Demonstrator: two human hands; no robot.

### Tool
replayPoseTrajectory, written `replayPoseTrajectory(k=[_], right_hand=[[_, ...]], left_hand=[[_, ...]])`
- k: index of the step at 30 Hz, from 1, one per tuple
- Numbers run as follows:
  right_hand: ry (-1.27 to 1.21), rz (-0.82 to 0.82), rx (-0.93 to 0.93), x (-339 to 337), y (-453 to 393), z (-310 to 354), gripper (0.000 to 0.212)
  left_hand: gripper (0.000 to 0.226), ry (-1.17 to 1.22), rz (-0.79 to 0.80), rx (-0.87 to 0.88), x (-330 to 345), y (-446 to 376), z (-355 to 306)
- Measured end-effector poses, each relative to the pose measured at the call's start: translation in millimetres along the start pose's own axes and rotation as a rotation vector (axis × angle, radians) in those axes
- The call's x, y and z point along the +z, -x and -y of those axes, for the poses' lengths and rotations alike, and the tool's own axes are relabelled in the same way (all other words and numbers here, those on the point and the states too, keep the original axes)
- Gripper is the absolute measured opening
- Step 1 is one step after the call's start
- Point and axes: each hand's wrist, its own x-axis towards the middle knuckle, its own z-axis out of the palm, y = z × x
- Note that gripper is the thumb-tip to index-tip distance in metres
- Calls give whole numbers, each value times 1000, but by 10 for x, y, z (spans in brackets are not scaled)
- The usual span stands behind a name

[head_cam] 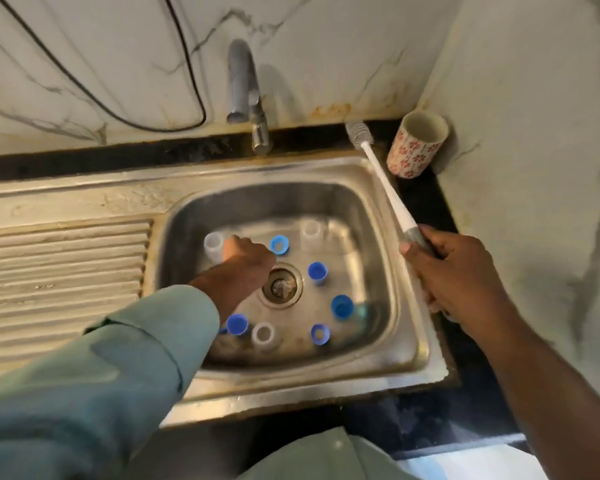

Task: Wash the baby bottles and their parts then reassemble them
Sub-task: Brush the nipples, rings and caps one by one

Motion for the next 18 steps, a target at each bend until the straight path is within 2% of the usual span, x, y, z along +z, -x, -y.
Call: replayPoseTrajectory(k=[2, 4, 7, 10, 13, 16, 18], right_hand=[[-145, -58, 49, -129, 9, 165, 18], [-220, -67, 117, -170, -28, 267, 20], [-280, -113, 193, -386, -100, 373, 11], [-347, -81, 300, -586, -214, 423, 11], [-599, 25, 344, -714, -275, 445, 14], [-1018, 97, 258, -754, -330, 529, 17], [-1295, 112, 109, -722, -388, 581, 15]], left_hand=[[33, 76, -210, 55, -443, -68, -192], [37, 185, -322, 93, -768, -129, -326], [44, 211, -471, 171, -1250, -211, -551], [53, 261, -490, 195, -1535, -270, -664], [58, 286, -486, 187, -1600, -336, -712], [57, 358, -503, 177, -1585, -406, -725], [57, 593, -514, 163, -1555, -461, -747]])
